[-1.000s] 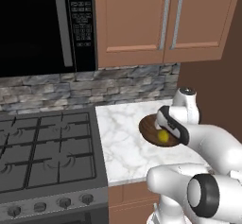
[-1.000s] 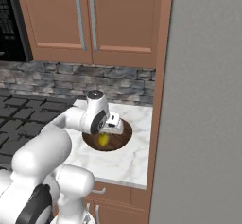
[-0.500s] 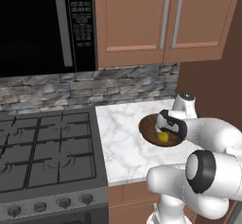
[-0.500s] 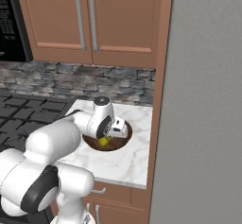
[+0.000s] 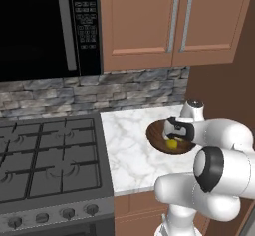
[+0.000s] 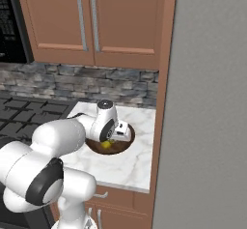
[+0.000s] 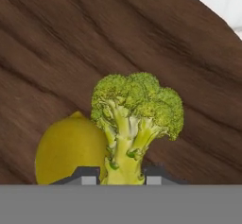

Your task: Take the lemon, broccoli, and fish from the freezer and place them in the bowl on the counter.

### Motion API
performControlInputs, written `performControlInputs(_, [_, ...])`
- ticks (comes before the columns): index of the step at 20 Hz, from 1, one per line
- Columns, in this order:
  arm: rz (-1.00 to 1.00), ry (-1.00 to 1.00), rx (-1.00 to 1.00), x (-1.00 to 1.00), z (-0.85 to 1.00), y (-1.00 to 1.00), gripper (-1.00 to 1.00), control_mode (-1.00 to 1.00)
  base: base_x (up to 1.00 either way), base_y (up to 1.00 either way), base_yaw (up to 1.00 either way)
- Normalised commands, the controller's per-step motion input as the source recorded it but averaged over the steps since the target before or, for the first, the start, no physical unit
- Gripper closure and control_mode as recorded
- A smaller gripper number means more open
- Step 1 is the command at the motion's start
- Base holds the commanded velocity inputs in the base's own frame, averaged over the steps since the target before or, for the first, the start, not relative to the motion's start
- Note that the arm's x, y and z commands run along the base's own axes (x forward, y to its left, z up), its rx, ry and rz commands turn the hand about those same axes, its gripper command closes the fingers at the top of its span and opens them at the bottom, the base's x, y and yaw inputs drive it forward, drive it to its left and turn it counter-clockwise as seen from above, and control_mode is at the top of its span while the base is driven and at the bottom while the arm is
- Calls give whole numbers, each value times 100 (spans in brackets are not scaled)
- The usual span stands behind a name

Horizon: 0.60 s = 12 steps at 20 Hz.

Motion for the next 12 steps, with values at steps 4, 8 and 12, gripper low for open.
performControlInputs(4, [0, 0, 0, 6, 0, -2, 100, -100, 0, 0, 0])
performControlInputs(8, [0, 0, 0, 9, -6, -22, 100, -100, 0, 0, 0])
performControlInputs(12, [0, 0, 0, 0, -11, -13, -100, -100, 0, 0, 0])
